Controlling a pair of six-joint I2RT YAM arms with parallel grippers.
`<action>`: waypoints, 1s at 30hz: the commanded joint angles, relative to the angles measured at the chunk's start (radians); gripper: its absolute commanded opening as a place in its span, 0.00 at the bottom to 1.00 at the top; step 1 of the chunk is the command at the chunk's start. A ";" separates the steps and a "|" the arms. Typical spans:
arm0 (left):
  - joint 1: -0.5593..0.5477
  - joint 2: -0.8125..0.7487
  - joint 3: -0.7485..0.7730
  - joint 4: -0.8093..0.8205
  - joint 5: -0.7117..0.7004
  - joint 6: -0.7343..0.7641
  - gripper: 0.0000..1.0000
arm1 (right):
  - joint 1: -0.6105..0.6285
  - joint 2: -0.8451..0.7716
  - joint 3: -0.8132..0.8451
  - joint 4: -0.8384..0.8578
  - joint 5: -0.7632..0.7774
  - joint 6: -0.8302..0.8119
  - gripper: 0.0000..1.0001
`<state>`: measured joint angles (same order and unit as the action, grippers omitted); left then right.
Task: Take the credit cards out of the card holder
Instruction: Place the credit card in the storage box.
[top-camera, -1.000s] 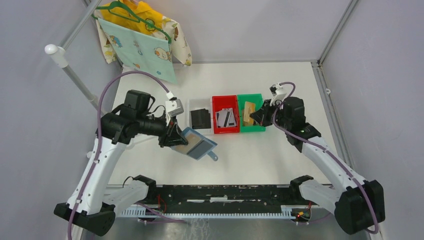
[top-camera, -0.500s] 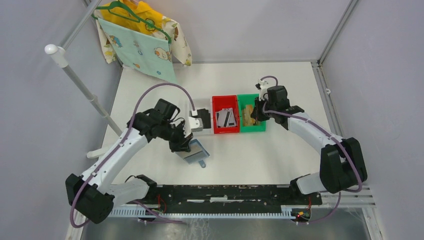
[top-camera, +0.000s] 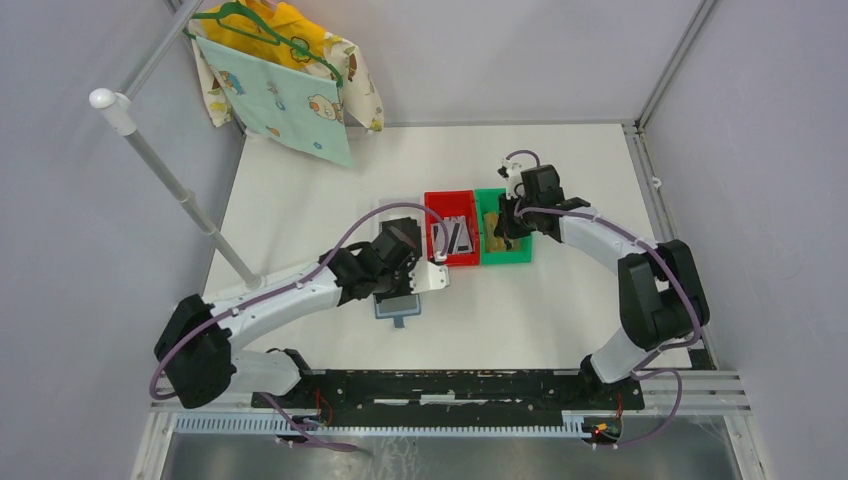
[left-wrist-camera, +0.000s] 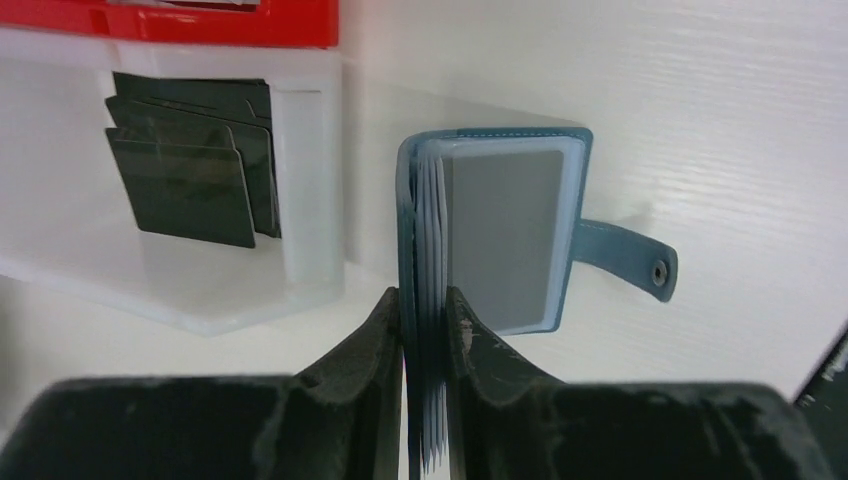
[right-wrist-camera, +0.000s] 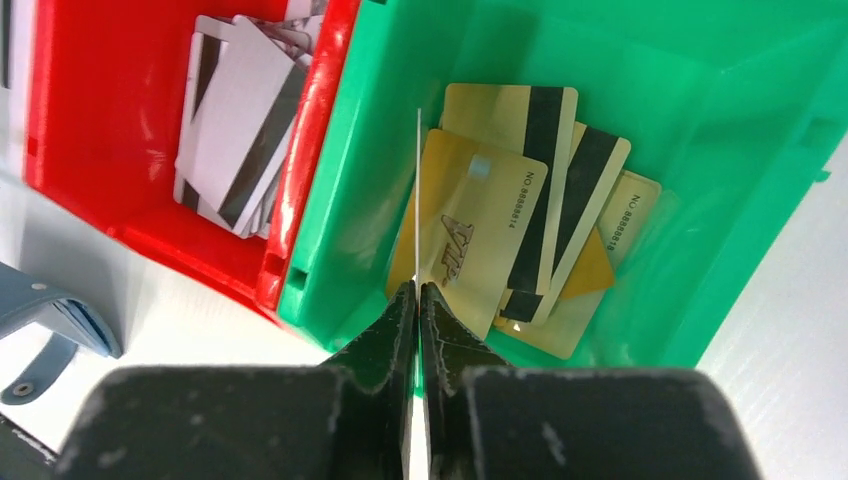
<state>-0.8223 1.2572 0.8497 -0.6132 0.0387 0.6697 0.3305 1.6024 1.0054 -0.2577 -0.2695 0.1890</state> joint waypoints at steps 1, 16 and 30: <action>-0.081 0.082 0.033 0.167 -0.254 -0.041 0.02 | -0.006 0.033 0.063 -0.007 0.036 -0.031 0.18; -0.238 0.147 0.021 0.138 -0.277 -0.197 0.02 | -0.005 -0.167 0.073 -0.029 0.159 -0.022 0.65; -0.345 0.146 -0.163 0.479 -0.610 0.011 0.02 | 0.055 -0.418 -0.220 0.209 -0.044 0.163 0.76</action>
<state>-1.1717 1.4006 0.6888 -0.3187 -0.4210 0.5640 0.3470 1.2156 0.8162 -0.1474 -0.2825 0.2970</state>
